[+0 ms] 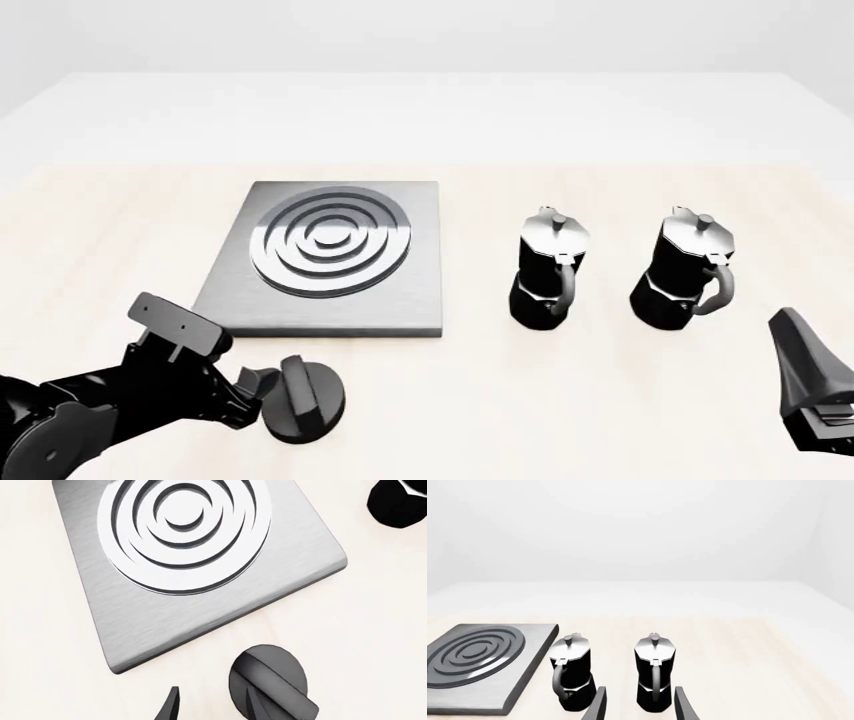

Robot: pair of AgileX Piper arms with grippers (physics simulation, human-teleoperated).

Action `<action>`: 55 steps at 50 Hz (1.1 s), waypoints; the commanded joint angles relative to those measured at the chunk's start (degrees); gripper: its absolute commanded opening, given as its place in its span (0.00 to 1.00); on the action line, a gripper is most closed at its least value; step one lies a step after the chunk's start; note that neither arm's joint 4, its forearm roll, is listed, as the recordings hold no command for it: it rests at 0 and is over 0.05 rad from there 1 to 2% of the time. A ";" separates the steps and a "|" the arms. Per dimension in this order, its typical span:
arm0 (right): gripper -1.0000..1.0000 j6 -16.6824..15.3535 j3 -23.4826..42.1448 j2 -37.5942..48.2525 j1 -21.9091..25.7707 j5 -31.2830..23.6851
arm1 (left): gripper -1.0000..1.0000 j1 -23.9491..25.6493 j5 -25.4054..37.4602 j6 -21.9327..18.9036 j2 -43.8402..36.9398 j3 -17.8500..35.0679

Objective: Turn off the stove.

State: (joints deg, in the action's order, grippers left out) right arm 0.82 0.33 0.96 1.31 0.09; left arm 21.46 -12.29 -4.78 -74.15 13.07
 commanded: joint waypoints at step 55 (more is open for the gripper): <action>1.00 -0.01 0.00 0.03 0.50 0.05 | 1.00 -8.19 13.22 -7.88 11.55 5.23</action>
State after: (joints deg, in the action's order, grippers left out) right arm 0.91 0.32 0.86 1.70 0.01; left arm 16.23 -3.40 -11.17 -67.26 17.71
